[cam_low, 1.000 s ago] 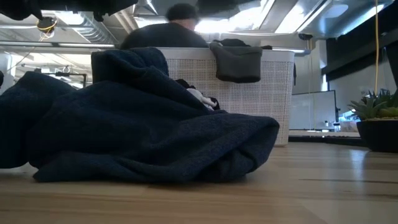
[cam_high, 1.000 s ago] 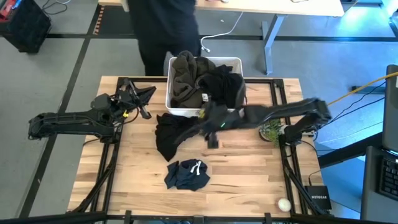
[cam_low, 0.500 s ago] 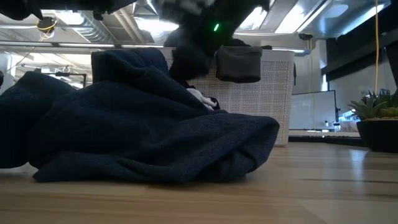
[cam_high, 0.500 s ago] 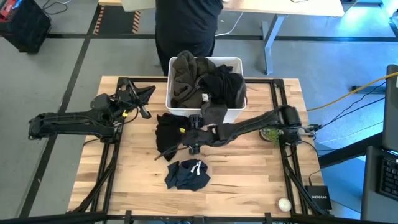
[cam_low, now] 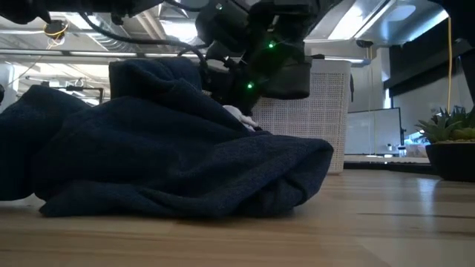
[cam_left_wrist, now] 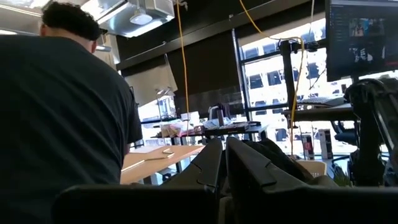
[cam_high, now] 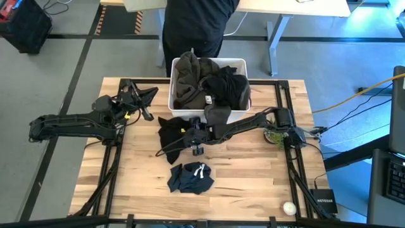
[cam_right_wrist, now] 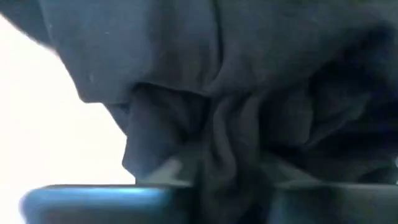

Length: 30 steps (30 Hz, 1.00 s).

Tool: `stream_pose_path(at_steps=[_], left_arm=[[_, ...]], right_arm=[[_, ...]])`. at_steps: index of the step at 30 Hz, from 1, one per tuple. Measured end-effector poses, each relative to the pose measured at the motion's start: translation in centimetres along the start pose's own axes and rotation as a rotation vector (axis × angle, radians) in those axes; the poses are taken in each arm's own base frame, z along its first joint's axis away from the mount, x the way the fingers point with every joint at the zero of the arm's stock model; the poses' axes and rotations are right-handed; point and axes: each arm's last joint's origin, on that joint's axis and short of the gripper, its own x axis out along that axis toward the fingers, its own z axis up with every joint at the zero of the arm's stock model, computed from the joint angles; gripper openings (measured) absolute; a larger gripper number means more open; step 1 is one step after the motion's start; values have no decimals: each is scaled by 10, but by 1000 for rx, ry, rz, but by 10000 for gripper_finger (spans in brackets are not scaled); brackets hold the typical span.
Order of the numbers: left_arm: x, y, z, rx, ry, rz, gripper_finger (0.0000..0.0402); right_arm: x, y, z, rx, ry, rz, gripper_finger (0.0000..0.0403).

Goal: Sort clothes
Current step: Put the black t-shirt into the bin

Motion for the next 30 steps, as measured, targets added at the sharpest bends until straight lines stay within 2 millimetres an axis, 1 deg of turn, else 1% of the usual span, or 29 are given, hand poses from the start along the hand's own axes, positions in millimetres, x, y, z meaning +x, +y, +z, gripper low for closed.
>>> stream_pose_path(at_steps=[1, 2, 3, 5, 7, 10, 12, 14, 17, 23, 26, 30], left_arm=[[0, 0, 0, 0, 1, 0, 17], [0, 0, 0, 0, 0, 0, 17], [0, 0, 0, 1, 0, 0, 17], [0, 0, 0, 13, 0, 0, 17], [0, 0, 0, 14, 1, 0, 17], [0, 0, 0, 14, 1, 0, 17], [0, 0, 0, 7, 1, 0, 17], [0, 0, 0, -2, 0, 0, 17], [0, 0, 0, -3, 1, 0, 17], [0, 0, 0, 6, 0, 0, 17], [0, 0, 0, 8, 1, 0, 17], [0, 0, 0, 8, 0, 0, 17]], right_arm=[[-4, 1, 1, -19, 4, 6, 39], [-8, 3, 2, -35, 8, 3, 26], [-14, 3, 5, -49, 7, -10, 24], [-33, 3, 15, -63, -15, -43, 37], [-57, -1, 26, -67, -53, -78, 43], [-99, -10, 39, -75, -140, -102, 27], [-128, -20, 45, -78, -206, -124, 23], [-157, -34, 49, -69, -268, -171, 23], [-199, -61, 48, -22, -345, -288, 24], [-273, -115, 42, 78, -576, -492, 24], [-302, -142, 37, 122, -692, -629, 24], [-328, -176, 30, 170, -825, -852, 27]])
